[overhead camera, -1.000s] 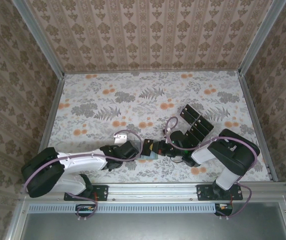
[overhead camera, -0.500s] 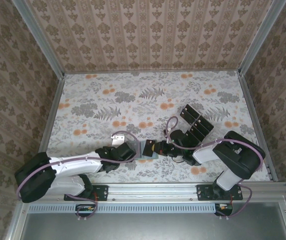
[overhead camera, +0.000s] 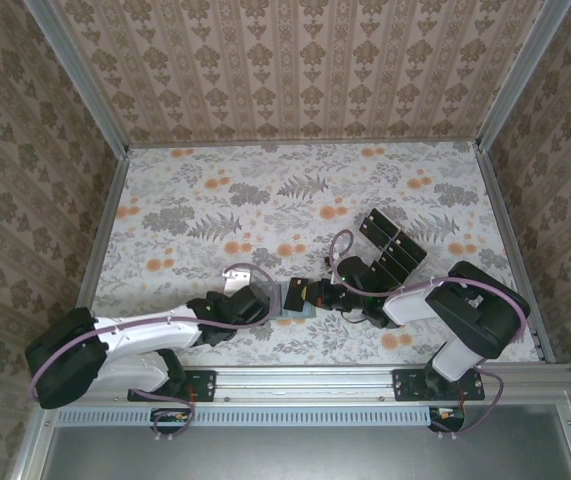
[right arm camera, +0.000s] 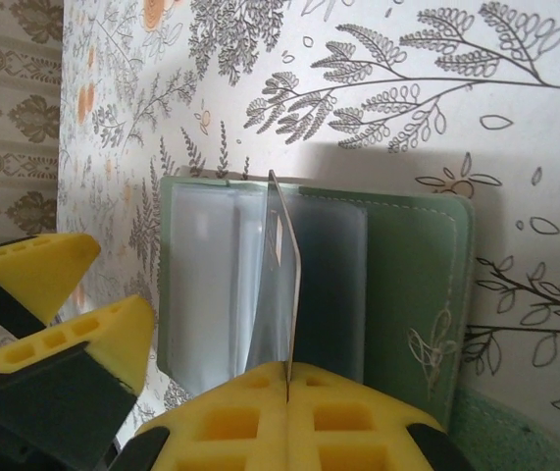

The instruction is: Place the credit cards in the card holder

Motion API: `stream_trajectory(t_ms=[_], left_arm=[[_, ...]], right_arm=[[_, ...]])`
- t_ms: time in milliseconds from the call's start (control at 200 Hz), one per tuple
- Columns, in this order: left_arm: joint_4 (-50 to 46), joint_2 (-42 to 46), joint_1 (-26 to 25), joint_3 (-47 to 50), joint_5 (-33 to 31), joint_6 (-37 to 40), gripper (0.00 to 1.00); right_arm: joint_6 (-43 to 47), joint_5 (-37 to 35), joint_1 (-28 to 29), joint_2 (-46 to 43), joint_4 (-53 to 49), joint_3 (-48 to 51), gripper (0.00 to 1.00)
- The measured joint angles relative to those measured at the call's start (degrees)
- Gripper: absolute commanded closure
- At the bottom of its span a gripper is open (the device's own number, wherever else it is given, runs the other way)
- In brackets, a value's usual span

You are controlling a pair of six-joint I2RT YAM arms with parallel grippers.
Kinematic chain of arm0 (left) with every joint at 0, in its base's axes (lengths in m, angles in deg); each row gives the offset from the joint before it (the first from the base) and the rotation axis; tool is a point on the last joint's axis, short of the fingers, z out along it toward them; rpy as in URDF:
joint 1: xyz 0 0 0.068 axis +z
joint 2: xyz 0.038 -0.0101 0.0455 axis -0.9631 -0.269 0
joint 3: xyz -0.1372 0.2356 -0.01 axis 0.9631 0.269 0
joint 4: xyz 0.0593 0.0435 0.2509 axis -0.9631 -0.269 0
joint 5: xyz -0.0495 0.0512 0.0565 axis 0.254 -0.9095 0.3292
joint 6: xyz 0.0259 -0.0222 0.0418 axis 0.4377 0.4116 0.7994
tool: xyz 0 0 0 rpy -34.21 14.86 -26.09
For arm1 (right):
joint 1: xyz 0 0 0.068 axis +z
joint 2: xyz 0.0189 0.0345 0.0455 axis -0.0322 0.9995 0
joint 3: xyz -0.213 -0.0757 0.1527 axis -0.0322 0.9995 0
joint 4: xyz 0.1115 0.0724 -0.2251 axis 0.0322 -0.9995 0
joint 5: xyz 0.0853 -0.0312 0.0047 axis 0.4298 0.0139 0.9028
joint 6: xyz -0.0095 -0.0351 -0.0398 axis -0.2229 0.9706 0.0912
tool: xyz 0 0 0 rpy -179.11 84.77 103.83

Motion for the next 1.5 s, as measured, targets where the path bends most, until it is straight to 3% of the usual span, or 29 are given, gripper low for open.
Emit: stream_trajectory(t_ms=[745, 1500], left_arm=[[0.76, -3.65, -0.28, 0.33, -0.22, -2.08, 0.00], [0.79, -3.89, -0.85, 0.37, -0.72, -3.61, 0.00]], right_arm=[[-1.66, -0.85, 0.02, -4.68, 1.11, 0.79, 1.00], [-3.98, -2.62, 0.59, 1.97, 10.14, 1.53, 1.00]])
